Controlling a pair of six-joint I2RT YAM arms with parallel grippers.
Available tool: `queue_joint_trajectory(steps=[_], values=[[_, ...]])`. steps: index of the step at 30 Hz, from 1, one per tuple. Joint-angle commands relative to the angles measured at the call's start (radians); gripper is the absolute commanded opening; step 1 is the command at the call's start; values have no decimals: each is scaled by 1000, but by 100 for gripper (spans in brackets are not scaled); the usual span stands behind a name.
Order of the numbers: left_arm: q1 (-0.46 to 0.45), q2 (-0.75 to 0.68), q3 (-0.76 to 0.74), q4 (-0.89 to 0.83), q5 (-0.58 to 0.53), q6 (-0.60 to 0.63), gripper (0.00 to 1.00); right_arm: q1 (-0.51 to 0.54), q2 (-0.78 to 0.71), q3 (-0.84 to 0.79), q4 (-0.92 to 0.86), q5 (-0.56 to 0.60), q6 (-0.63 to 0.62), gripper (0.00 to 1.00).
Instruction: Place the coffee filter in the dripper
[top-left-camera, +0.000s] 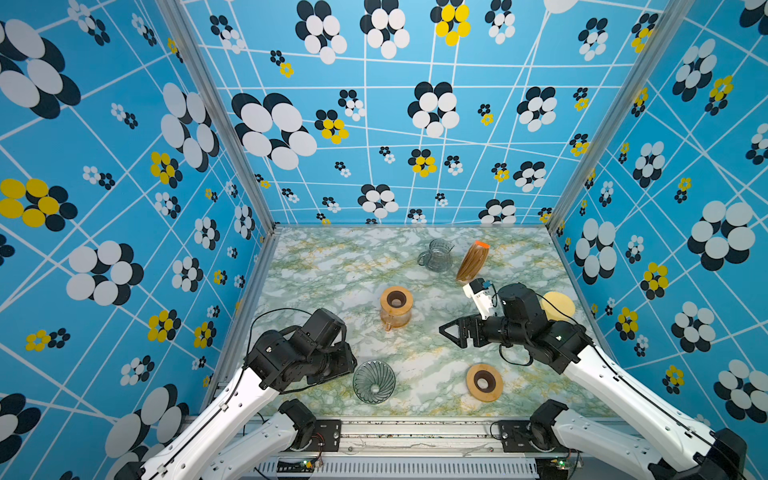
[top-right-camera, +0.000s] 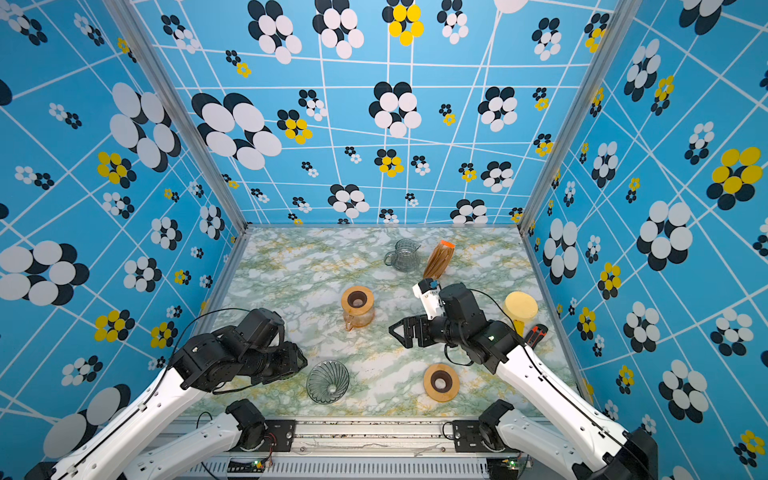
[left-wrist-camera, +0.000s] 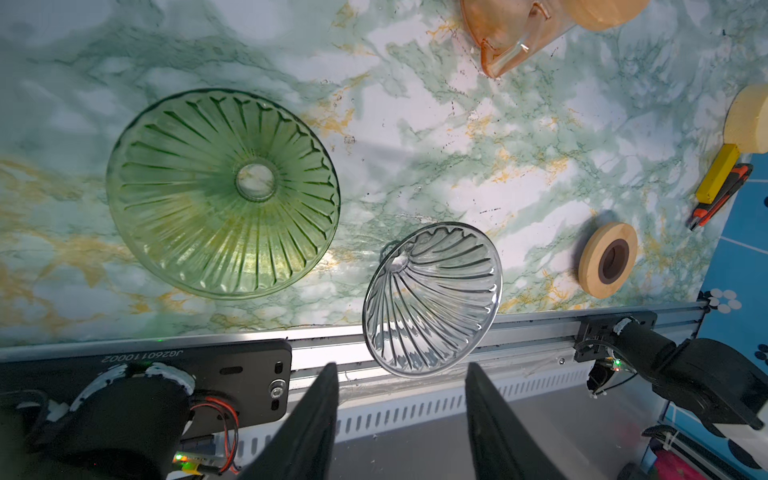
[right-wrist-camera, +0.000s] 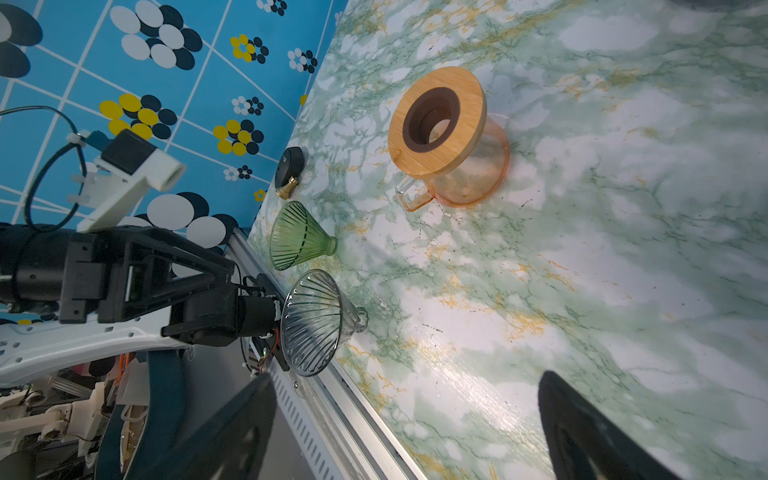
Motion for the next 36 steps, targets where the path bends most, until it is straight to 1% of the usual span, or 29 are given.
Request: queue_joint_trajectory(steps=[1,4,6,8,10,13,17,19,21,22,24,27,30,36], values=[[-13,-6,-46,33,37,-21,51,8,-34,6,-5,9,-32,99],[-13,-17,-77,66,67,7,52,8,-53,1,-19,33,-35,99],[-12,-14,-82,56,66,44,52,7,-69,-10,-20,48,-26,99],[-7,0,-71,23,22,59,51,7,-75,-13,-24,51,-22,99],[-8,-2,-82,29,-4,47,51,7,-74,-8,-37,79,-14,99],[-6,-16,-77,7,-104,42,50,8,-68,12,-75,106,-26,99],[40,-27,-71,-2,-190,46,50,8,-76,38,-133,122,-58,99],[69,-37,-97,9,-216,4,50,8,-83,41,-156,130,-74,99],[93,-57,-128,35,-214,-38,51,8,-92,42,-169,134,-72,99],[101,-65,-139,35,-227,-79,52,6,-99,42,-174,135,-66,99],[118,-68,-143,8,-262,-128,53,8,-109,46,-187,138,-61,99],[145,-67,-127,-98,-337,-207,55,7,-110,75,-231,145,-63,99],[172,-88,-123,-175,-366,-239,57,7,-124,86,-272,153,-70,99],[228,-111,-160,-190,-317,-239,58,8,-189,42,-238,171,-47,99]])
